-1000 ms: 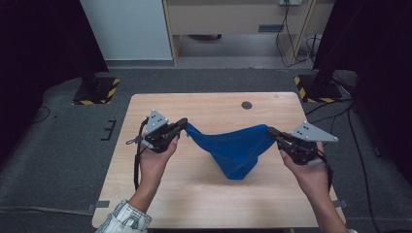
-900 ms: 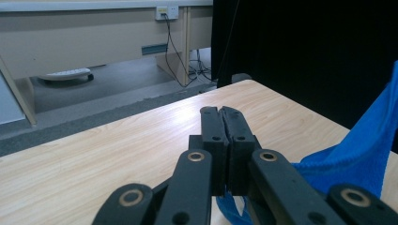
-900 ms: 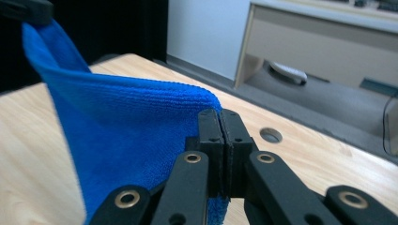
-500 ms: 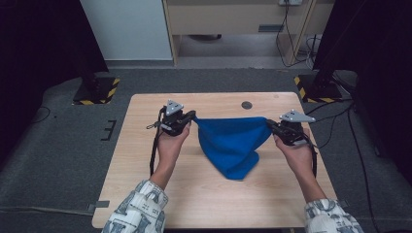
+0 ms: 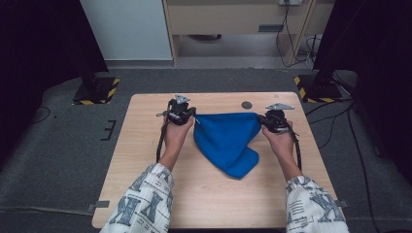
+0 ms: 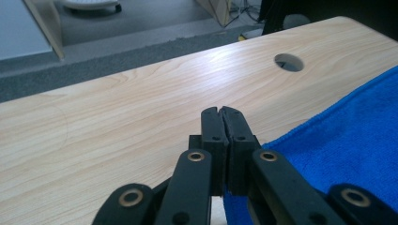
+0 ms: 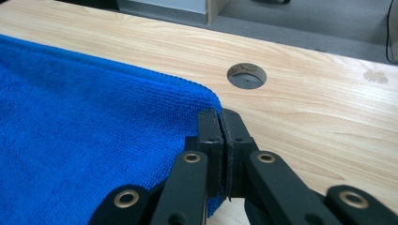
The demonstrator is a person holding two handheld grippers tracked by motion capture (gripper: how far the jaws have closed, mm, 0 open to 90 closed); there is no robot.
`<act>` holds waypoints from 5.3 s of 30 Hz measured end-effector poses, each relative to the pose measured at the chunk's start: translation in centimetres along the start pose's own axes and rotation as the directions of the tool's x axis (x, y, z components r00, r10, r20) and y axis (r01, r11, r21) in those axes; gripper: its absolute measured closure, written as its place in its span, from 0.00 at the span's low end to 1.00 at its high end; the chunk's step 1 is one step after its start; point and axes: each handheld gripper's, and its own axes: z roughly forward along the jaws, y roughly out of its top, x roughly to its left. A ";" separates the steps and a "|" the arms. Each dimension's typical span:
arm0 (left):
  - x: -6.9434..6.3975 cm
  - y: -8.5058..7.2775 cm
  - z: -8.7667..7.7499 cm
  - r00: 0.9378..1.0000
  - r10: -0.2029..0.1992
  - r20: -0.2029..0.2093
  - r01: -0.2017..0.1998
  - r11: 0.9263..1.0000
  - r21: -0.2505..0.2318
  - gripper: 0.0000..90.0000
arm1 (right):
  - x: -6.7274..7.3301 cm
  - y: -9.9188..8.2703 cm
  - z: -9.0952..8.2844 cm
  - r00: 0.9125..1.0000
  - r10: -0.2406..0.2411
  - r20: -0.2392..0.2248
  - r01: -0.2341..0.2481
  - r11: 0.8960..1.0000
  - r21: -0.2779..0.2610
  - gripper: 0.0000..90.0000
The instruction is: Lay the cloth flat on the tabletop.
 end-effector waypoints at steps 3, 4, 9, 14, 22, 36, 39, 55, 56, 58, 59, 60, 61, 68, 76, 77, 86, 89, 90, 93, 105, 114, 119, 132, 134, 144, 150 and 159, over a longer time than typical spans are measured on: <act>0.6 -0.3 1.0 0.999 -0.033 0.021 0.033 0.999 0.023 0.95 | -0.1 0.0 1.1 1.000 0.000 0.017 0.000 1.000 0.028 0.97; 0.7 -0.4 1.2 0.999 -0.048 0.025 0.047 0.999 0.026 0.93 | -0.2 0.0 1.4 1.000 0.003 0.022 -0.004 0.999 0.036 0.96; 1.2 -0.6 1.9 0.995 -0.088 0.056 0.086 0.996 0.031 0.53 | -0.6 0.0 2.4 0.999 0.029 0.030 -0.030 0.999 0.030 0.57; 1.2 -0.1 0.8 0.995 -0.069 0.071 0.070 0.998 -0.003 0.41 | -0.5 0.6 1.8 0.999 0.040 0.029 -0.040 0.999 -0.015 0.31; 1.0 -0.6 -2.7 0.994 -0.040 0.102 0.042 0.999 -0.018 0.28 | 0.4 0.2 -1.1 0.999 -0.018 -0.028 0.017 1.000 -0.014 0.30; -0.1 -8.6 -7.1 0.991 0.014 0.130 -0.014 1.000 0.003 0.22 | 2.8 -7.1 -6.3 0.987 -0.103 -0.126 0.107 0.994 0.030 0.76; -0.3 -9.2 -6.9 0.991 0.012 0.135 -0.014 1.000 0.018 0.22 | 3.2 -8.1 -5.7 0.985 -0.094 -0.142 0.101 0.994 0.043 0.79; -3.8 -10.9 -5.2 0.972 0.144 0.186 -0.162 0.983 0.089 0.33 | 3.9 -9.4 -3.3 0.985 -0.049 -0.168 0.071 0.989 0.129 0.87; -4.1 -10.9 -5.1 0.970 0.152 0.188 -0.171 0.981 0.087 0.34 | 3.9 -9.4 -3.3 0.984 -0.051 -0.172 0.074 0.989 0.130 0.90; -4.4 -10.8 -5.0 0.968 0.149 0.200 -0.170 0.982 0.088 0.35 | 3.9 -9.4 -3.4 0.980 -0.059 -0.188 0.084 0.988 0.129 0.96; -4.5 -10.9 -4.9 0.968 0.150 0.202 -0.171 0.981 0.092 0.35 | 4.0 -9.3 -3.6 0.979 -0.056 -0.197 0.083 0.988 0.131 0.97; -4.6 -10.9 -4.9 0.968 0.151 0.201 -0.172 0.981 0.095 0.35 | 4.0 -9.3 -3.6 0.979 -0.060 -0.196 0.087 0.988 0.128 0.98; -4.6 -10.9 -4.8 0.968 0.150 0.203 -0.171 0.981 0.094 0.35 | 4.1 -9.3 -3.7 0.979 -0.061 -0.197 0.087 0.988 0.127 0.98; -4.5 -10.7 -4.7 0.970 0.136 0.203 -0.157 0.984 0.089 0.38 | 4.0 -9.7 -5.6 0.982 -0.051 -0.183 0.076 0.988 0.136 0.98; -4.2 -10.3 -4.1 0.973 0.114 0.200 -0.135 0.986 0.095 0.38 | 3.3 -10.8 -8.3 0.988 -0.032 -0.148 0.052 0.989 0.137 0.97; -4.2 -10.3 -4.0 0.973 0.115 0.201 -0.136 0.986 0.097 0.38 | 3.3 -11.0 -8.6 0.989 -0.032 -0.145 0.053 0.989 0.141 0.97; -4.5 -9.8 -3.2 0.972 0.119 0.204 -0.142 0.985 0.102 0.39 | 3.5 -12.1 -10.9 0.993 -0.019 -0.118 0.037 0.988 0.151 0.97; -4.5 -9.7 -3.0 0.973 0.116 0.198 -0.140 0.984 0.112 0.39 | 3.4 -12.3 -11.3 0.994 -0.015 -0.104 0.031 0.988 0.153 0.96; -4.4 -9.7 -3.0 0.973 0.115 0.198 -0.139 0.984 0.111 0.39 | 3.4 -12.5 -11.4 0.995 -0.013 -0.100 0.029 0.987 0.159 0.96; -4.2 -9.6 -2.8 0.975 0.109 0.193 -0.133 0.984 0.116 0.39 | 3.4 -12.8 -11.9 0.996 0.001 -0.092 0.015 0.985 0.171 0.96; -2.4 -9.5 -3.6 0.985 0.066 0.162 -0.085 0.990 0.112 0.39 | 3.6 -13.0 -13.3 1.000 0.016 -0.025 -0.011 0.983 0.184 0.61; -1.5 -9.8 -3.9 0.987 0.058 0.148 -0.076 0.990 0.121 0.43 | 5.5 -11.7 -13.1 0.994 -0.053 -0.097 0.061 0.995 0.075 0.61; -1.7 -10.0 -4.1 0.986 0.074 0.147 -0.093 0.987 0.129 0.44 | 8.1 -11.2 -11.5 0.974 -0.139 -0.180 0.153 0.986 0.063 0.70; -1.4 -10.5 -4.9 0.991 0.064 0.119 -0.079 0.989 0.127 0.43 | 12.6 -11.0 -8.0 0.924 -0.263 -0.277 0.292 0.954 0.071 0.56; -1.5 -10.6 -5.1 0.991 0.064 0.117 -0.078 0.989 0.122 0.43 | 12.9 -10.9 -7.6 0.922 -0.264 -0.284 0.294 0.954 0.066 0.56; -1.3 -11.1 -6.1 0.992 0.060 0.108 -0.073 0.990 0.117 0.43 | 14.1 -10.9 -5.7 0.895 -0.353 -0.272 0.391 0.915 0.100 0.64; -0.9 -11.5 -7.0 0.995 0.050 0.090 -0.061 0.991 0.115 0.43 | 13.8 -10.5 -5.1 0.894 -0.357 -0.269 0.401 0.906 0.131 0.89; 0.2 -12.4 -8.4 0.998 0.023 0.055 -0.029 0.993 0.110 0.43 | 11.4 -8.0 -5.2 0.916 -0.203 -0.346 0.253 0.962 0.106 0.98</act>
